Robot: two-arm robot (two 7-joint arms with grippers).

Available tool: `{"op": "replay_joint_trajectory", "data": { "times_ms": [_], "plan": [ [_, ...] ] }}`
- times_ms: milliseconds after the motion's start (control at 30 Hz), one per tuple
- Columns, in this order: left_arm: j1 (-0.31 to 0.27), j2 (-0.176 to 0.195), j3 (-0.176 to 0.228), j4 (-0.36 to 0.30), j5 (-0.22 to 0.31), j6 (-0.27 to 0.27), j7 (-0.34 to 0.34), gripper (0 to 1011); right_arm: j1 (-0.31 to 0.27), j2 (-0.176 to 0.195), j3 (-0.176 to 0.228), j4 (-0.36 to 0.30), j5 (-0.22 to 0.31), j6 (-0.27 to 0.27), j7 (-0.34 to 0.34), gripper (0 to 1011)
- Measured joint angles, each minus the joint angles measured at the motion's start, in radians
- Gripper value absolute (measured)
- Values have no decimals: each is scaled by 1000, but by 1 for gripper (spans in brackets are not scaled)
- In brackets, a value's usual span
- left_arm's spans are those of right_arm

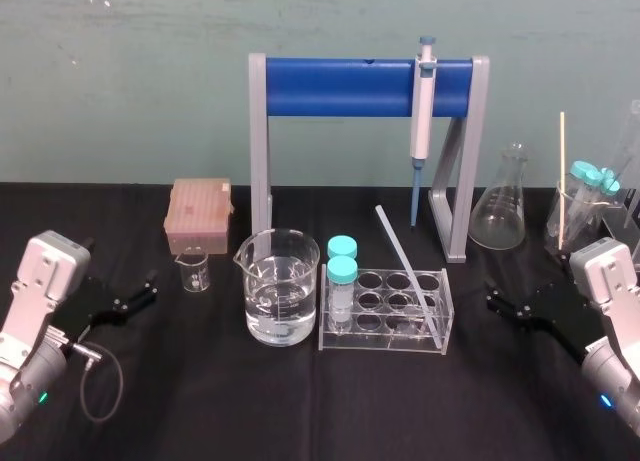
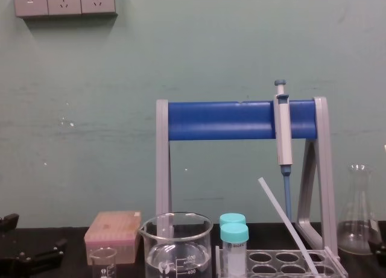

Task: Pick up the stirring rod with one hand, then place it down.

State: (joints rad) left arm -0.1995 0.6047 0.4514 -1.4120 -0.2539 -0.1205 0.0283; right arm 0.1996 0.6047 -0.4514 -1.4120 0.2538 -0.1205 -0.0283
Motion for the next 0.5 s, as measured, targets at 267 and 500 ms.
{"op": "replay_joint_trajectory", "data": {
  "times_ms": [267,500],
  "plan": [
    [0,0,0,0,0,0,0,1000,0,0,0,0,0,0,0,1003],
    [0,0,0,0,0,0,0,1000,0,0,0,0,0,0,0,1003]
  ]
}}
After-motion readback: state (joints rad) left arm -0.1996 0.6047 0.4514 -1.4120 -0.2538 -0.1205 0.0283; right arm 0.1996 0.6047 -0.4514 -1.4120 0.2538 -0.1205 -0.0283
